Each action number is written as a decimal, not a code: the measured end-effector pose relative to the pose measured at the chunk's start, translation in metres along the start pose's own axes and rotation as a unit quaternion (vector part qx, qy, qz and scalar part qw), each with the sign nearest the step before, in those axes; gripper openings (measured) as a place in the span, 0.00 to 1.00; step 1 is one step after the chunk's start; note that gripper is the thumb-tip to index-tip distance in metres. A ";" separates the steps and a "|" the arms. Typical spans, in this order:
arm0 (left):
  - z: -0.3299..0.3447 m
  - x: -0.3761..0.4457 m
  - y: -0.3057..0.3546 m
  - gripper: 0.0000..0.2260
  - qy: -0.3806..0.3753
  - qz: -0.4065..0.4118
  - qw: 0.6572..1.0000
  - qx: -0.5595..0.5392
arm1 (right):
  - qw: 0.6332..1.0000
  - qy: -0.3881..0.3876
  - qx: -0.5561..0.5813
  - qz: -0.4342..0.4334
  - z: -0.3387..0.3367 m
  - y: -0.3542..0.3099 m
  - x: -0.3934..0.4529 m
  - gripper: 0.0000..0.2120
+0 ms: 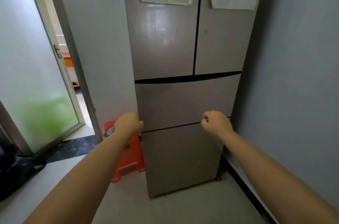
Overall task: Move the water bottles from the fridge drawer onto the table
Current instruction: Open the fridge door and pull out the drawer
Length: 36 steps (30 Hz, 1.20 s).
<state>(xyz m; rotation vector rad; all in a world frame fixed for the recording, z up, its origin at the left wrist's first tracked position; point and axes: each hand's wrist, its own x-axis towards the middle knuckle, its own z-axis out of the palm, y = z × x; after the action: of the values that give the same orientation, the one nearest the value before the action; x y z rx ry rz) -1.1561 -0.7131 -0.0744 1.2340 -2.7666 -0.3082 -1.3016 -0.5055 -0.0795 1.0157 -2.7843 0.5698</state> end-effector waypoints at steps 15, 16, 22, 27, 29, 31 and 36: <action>0.018 0.223 0.025 0.21 0.075 -0.071 0.936 -0.338 | 0.972 0.122 -0.029 -0.200 0.070 -0.011 0.249 0.13; 0.018 0.232 0.029 0.22 0.088 -0.072 0.920 -0.376 | 0.963 0.124 -0.052 -0.236 0.070 -0.015 0.263 0.14; 0.020 0.276 0.030 0.21 0.136 -0.123 0.873 -0.452 | 0.884 0.140 -0.138 -0.425 0.082 -0.037 0.327 0.20; 0.033 0.291 0.027 0.20 0.143 -0.139 0.883 -0.424 | 0.871 0.142 -0.158 -0.442 0.102 -0.050 0.343 0.30; 0.033 0.294 0.029 0.19 0.143 -0.139 0.890 -0.409 | 0.865 0.173 -0.136 -0.451 0.111 -0.048 0.347 0.30; 0.032 0.293 0.032 0.19 0.144 -0.141 0.902 -0.381 | 0.856 0.203 -0.106 -0.464 0.118 -0.045 0.352 0.25; 0.042 0.258 0.029 0.15 0.173 -0.136 0.920 -0.325 | 0.866 0.193 -0.121 -0.444 0.117 -0.046 0.355 0.25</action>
<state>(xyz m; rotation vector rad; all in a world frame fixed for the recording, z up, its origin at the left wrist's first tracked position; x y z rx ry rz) -1.3567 -0.8802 -0.1071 1.3077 -1.9417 -0.8523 -1.5429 -0.7941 -0.0877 1.6964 -1.7037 0.2303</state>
